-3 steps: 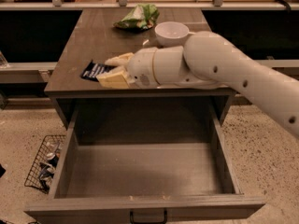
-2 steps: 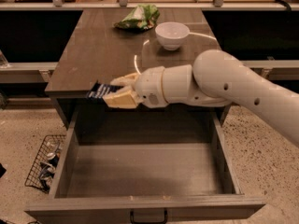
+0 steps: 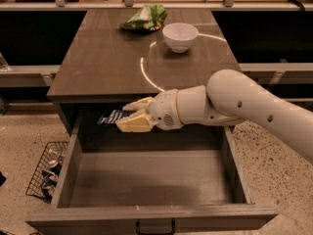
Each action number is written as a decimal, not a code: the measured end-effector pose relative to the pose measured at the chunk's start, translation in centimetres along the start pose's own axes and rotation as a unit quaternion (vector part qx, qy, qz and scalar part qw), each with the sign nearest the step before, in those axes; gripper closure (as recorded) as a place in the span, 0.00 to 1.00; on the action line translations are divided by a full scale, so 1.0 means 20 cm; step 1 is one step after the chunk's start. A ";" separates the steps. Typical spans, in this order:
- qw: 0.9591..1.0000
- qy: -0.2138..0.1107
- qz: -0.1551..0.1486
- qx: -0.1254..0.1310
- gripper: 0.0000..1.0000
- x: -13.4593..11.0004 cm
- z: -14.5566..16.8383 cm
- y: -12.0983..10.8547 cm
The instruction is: Place rxbar blueberry into top drawer
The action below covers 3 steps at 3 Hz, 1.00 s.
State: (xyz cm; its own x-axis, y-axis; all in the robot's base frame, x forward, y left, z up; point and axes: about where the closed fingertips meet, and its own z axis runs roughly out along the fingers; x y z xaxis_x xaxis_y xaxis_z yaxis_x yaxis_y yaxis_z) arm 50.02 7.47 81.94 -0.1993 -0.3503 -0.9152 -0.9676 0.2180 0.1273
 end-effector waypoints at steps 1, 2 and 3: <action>1.000 0.020 0.021 0.006 1.00 0.19 0.03 0.00; 0.998 0.037 0.054 0.001 1.00 0.53 0.06 0.04; 0.996 0.053 0.071 -0.017 1.00 0.86 0.13 0.05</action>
Offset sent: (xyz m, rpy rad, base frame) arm -0.0618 -0.0604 -0.2113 -0.0733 0.2362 -0.0496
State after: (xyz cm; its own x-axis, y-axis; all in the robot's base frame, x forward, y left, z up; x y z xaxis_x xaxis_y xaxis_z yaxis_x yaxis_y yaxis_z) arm 46.09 4.08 65.34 -0.3478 -0.4133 -0.8415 -0.9330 0.2415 0.2669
